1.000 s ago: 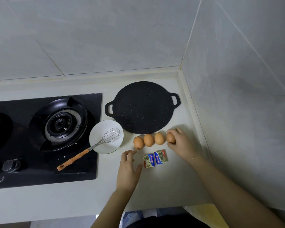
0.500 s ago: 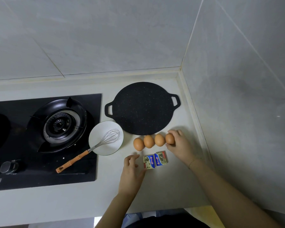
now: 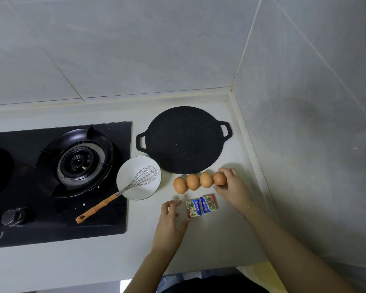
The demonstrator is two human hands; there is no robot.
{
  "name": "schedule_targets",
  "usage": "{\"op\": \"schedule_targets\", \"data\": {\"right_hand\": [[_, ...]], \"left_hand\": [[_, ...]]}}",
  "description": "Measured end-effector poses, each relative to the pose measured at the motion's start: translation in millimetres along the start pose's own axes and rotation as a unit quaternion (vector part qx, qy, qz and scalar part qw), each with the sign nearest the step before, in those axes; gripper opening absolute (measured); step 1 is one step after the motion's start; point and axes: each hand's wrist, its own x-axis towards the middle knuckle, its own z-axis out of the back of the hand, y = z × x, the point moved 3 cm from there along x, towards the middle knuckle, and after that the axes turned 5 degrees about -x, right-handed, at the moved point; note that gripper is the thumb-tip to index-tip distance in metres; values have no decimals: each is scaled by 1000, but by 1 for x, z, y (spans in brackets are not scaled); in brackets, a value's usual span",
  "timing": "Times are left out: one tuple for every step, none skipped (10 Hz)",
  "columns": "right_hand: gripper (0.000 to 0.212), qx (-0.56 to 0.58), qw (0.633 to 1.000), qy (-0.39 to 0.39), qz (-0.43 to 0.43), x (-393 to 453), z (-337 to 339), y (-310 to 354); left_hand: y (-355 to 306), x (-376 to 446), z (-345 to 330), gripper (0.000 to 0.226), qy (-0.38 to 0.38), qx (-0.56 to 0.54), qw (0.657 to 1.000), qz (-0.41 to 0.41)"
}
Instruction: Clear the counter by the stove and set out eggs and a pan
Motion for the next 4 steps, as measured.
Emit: {"op": "schedule_targets", "data": {"right_hand": [[48, 34, 999, -10, -6, -5, -2, -1], [45, 50, 998, -29, -3, -15, 2, 3], [50, 60, 995, -77, 3, -33, 1, 5], [46, 57, 993, -91, -42, -55, -4, 12]], "left_hand": [[1, -2, 1, 51, 4, -1, 1000, -6], [3, -4, 2, 51, 14, -3, 1000, -14], [6, -5, 3, 51, 21, -8, 999, -22], [4, -7, 4, 50, 40, -17, 999, -24]]}}
